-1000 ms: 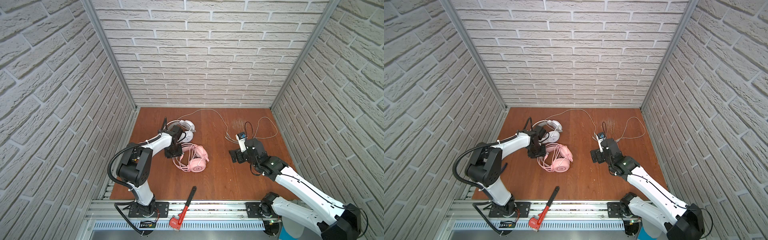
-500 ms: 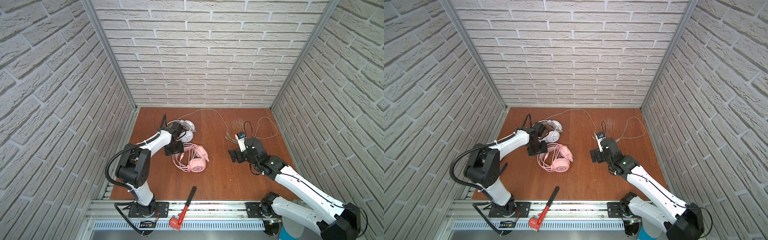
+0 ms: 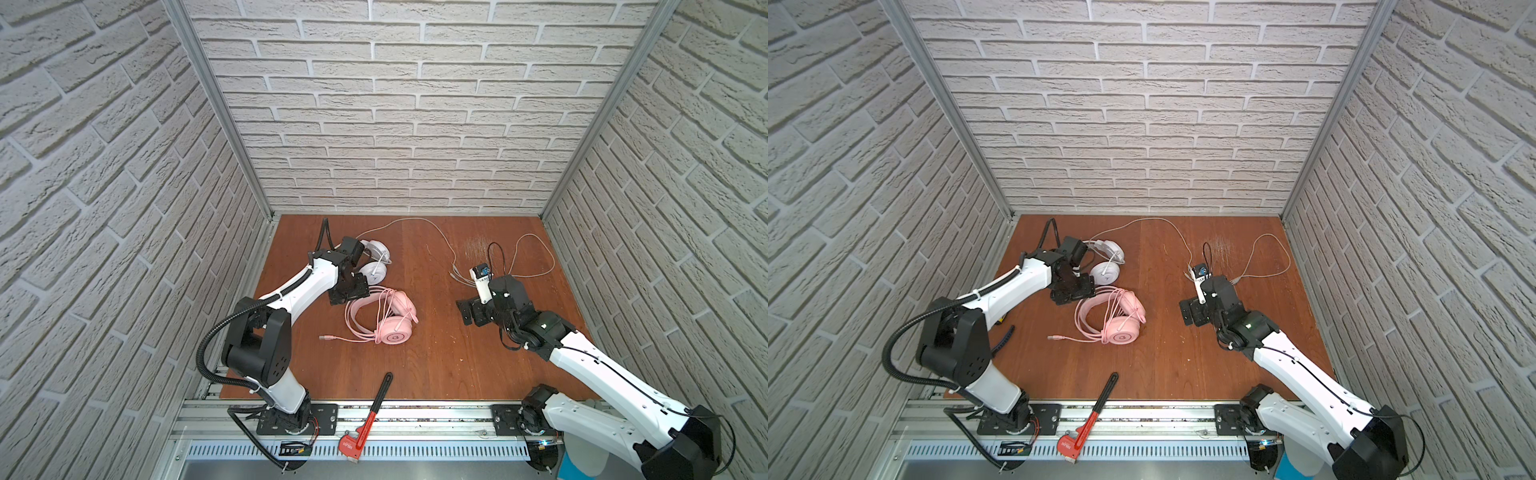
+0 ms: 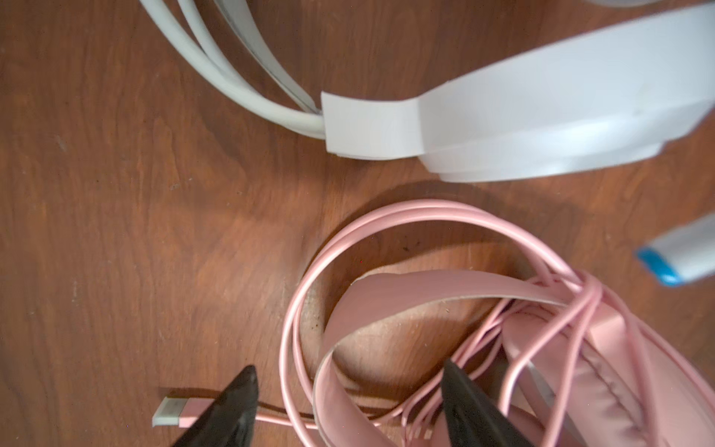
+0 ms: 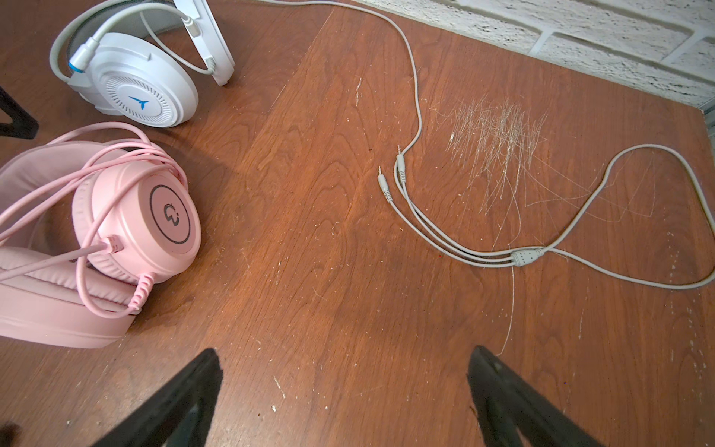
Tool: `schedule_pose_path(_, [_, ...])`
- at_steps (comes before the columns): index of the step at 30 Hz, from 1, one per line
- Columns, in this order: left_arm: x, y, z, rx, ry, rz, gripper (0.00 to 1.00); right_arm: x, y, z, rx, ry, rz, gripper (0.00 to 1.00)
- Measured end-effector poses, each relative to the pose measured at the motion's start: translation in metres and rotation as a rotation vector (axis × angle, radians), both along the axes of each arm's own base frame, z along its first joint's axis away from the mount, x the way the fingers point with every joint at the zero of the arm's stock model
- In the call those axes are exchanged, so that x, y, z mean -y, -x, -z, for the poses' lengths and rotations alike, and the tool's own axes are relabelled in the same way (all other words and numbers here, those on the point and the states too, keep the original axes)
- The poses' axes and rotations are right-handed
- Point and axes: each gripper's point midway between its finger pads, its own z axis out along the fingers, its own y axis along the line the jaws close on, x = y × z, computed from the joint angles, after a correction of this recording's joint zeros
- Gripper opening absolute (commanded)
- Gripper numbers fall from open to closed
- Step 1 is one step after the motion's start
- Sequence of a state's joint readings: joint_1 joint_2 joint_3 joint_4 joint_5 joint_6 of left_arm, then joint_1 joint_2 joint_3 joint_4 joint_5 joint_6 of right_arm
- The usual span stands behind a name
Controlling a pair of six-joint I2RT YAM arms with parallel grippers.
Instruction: Wrap the headphones
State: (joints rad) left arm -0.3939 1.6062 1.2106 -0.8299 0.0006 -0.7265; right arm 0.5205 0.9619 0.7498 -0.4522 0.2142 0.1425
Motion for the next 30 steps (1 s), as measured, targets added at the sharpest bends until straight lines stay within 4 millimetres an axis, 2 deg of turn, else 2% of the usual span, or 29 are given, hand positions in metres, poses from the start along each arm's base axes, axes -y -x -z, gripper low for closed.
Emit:
schedule_pose_path(7, [-0.006,0.008,-0.013,0.031,0.01,-0.031,0.72,-0.002,0.0,0.002,-0.008,-0.002,-0.007,1.0])
schedule_pose_path(15, [-0.041,0.057,-0.011,0.035,0.022,-0.153,0.7,-0.005,0.002,0.003,-0.016,-0.011,-0.025,1.0])
schedule_pose_path(21, [-0.061,0.093,0.017,-0.037,0.033,-0.254,0.71,-0.01,0.002,0.011,-0.048,-0.014,-0.049,1.0])
schedule_pose_path(26, [-0.071,0.122,0.052,-0.125,0.041,-0.358,0.69,-0.014,0.004,0.013,-0.061,-0.023,-0.064,1.0])
schedule_pose_path(30, [-0.079,0.13,0.067,-0.137,0.053,-0.443,0.64,-0.014,0.004,0.013,-0.062,-0.023,-0.068,1.0])
